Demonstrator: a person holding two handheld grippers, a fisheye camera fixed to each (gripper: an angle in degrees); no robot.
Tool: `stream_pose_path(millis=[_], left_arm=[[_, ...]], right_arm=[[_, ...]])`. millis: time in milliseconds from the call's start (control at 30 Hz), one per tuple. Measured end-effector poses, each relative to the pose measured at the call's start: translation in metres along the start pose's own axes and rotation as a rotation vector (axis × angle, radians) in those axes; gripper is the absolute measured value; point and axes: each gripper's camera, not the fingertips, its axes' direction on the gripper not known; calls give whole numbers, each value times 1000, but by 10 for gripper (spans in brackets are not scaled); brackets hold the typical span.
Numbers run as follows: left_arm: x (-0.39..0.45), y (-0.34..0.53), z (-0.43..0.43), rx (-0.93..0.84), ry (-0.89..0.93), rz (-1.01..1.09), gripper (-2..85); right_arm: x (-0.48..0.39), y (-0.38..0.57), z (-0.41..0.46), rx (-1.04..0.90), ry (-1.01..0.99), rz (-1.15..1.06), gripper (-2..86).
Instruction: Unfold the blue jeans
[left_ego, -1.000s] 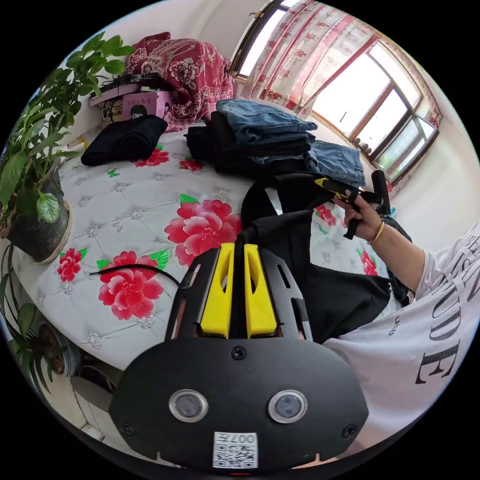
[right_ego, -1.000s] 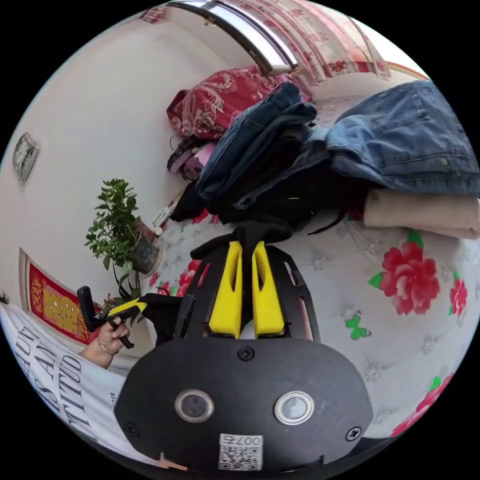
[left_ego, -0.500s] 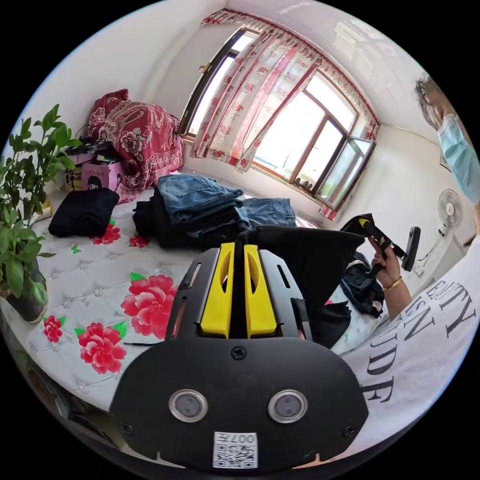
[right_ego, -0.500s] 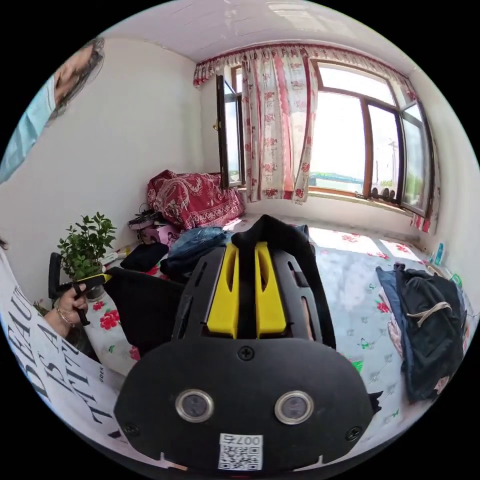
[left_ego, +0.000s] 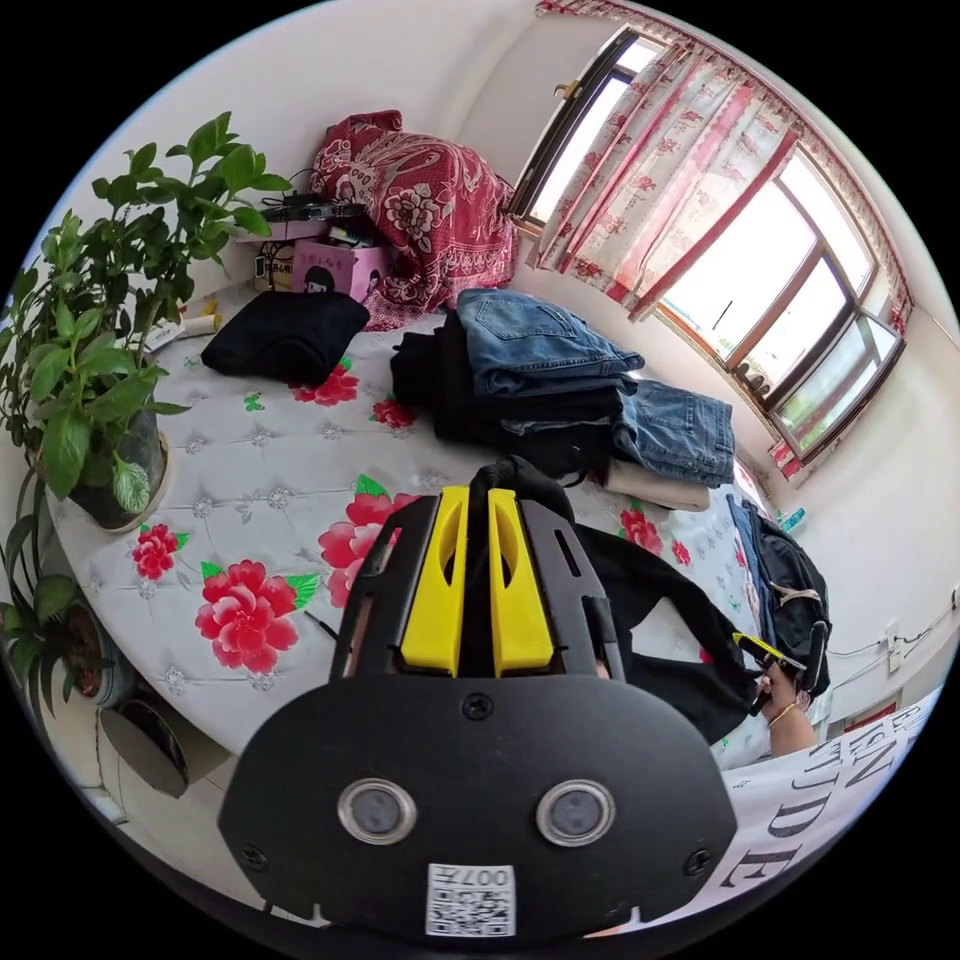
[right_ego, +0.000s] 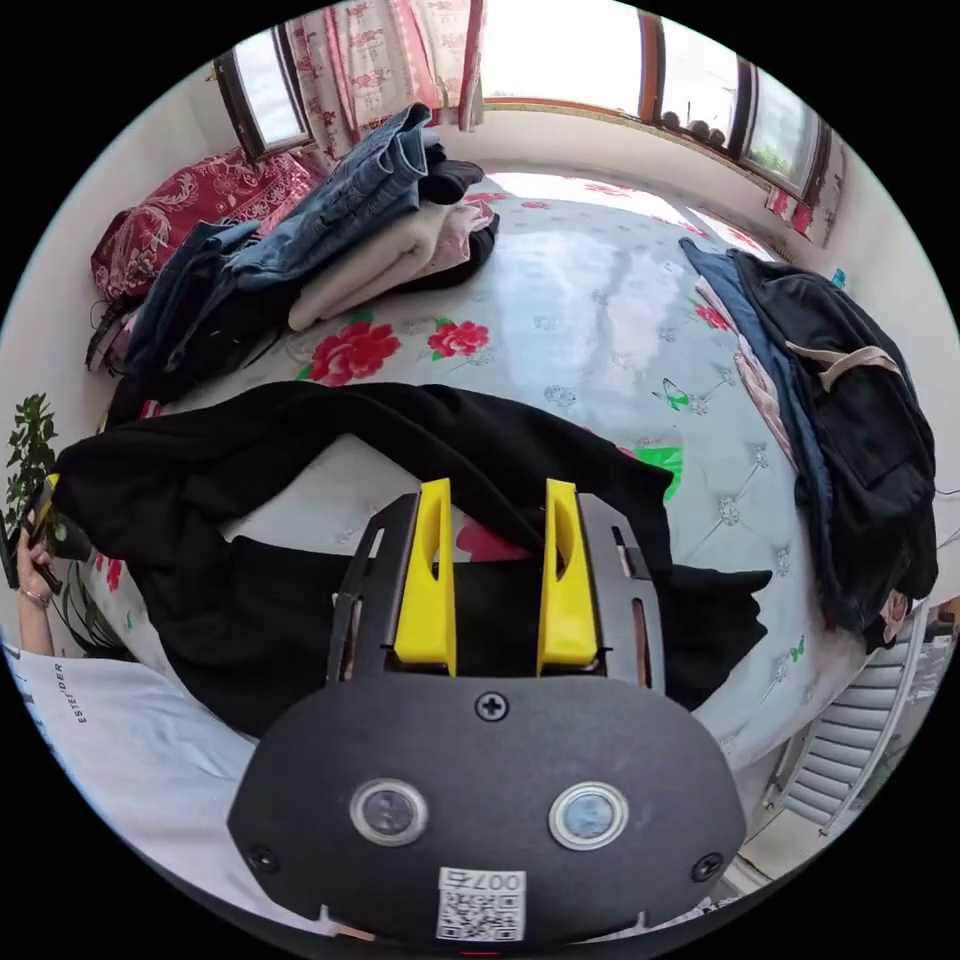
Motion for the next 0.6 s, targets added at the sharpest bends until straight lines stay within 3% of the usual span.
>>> stream_pose_path(millis=[167,300,400,467,600], left_arm=[[20,-16,8,0,-17,34,23],[27,-22,11,-4,-15,50,21],[32,-22,-3,-5,15,91,20],[34,-11,-34,34,107,99,18],[43,-4,-91,140,194,101,16]], right_arm=[[-27,-15,40,-64,124,-258,67],[-29,-24,86,-232,117,-289,21],[-16,-32,39,-30,77,-210,7],[3,-28,-38,223,57,-75,3],[25,-13,-138,474,136,86,1]])
